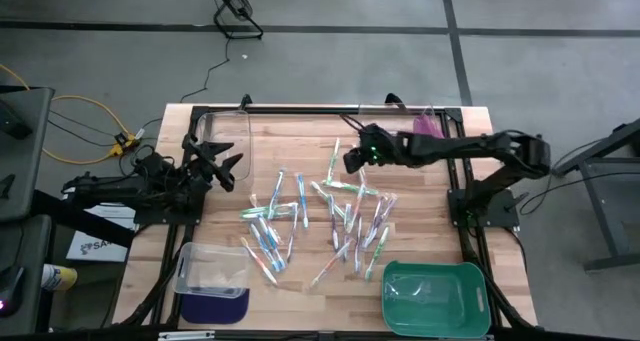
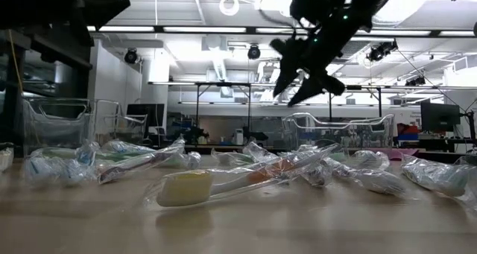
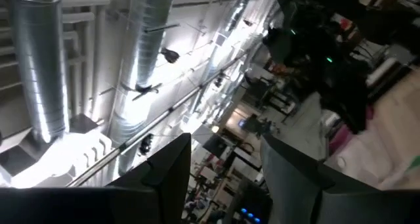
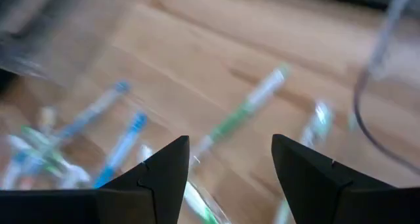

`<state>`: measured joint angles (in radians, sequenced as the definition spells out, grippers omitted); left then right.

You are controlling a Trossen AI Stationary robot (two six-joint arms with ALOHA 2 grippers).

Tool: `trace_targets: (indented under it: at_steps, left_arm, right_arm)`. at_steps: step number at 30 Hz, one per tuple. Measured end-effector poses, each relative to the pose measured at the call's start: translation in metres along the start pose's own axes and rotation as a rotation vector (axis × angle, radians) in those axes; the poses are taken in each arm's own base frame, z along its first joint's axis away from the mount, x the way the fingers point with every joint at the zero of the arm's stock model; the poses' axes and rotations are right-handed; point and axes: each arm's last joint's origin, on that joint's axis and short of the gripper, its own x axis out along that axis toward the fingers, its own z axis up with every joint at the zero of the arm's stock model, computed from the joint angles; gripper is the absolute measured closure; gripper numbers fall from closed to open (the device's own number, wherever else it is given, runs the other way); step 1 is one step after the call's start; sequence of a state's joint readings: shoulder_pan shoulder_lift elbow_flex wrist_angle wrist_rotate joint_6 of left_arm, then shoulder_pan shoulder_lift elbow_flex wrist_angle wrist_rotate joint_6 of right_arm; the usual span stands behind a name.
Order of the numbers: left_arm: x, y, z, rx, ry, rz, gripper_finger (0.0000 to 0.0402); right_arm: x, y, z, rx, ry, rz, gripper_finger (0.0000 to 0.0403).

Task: Pick & Place Toothbrushes
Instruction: Put the green toothbrush into the top right transparent bin

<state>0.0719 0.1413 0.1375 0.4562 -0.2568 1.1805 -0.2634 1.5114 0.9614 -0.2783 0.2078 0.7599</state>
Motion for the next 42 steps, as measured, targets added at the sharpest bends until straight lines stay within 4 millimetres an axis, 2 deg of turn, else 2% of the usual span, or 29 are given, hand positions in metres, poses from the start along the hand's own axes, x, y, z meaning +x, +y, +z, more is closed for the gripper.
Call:
trace_targets:
  at_steps: [7, 12, 15, 21, 28, 42]
  left_arm:
    - [0.0, 0.007, 0.006, -0.02, -0.113, 0.053, 0.0224]
    - [-0.002, 0.013, 0.01, -0.035, -0.223, 0.083, 0.0224]
    - [-0.002, 0.013, 0.011, -0.056, -0.232, 0.083, 0.0224]
    - [-0.002, 0.014, 0.011, -0.06, -0.223, 0.088, 0.0224]
    - [-0.001, 0.011, 0.009, -0.064, -0.201, 0.06, 0.0224]
    - [-0.001, 0.009, 0.009, -0.108, -0.193, 0.041, 0.0224]
  right_arm:
    - [0.009, -0.007, -0.01, 0.042, 0.145, -0.191, 0.0192]
    - [0.008, -0.01, -0.019, 0.055, 0.129, -0.323, 0.0192]
    - [0.008, -0.008, -0.028, 0.02, 0.132, -0.374, 0.0192]
    - [0.029, -0.007, -0.04, -0.013, 0.154, -0.41, 0.0192]
    - [0.054, -0.015, -0.049, -0.002, 0.232, -0.439, 0.0192]
    - [0.054, -0.005, -0.049, -0.009, 0.211, -0.351, 0.0192]
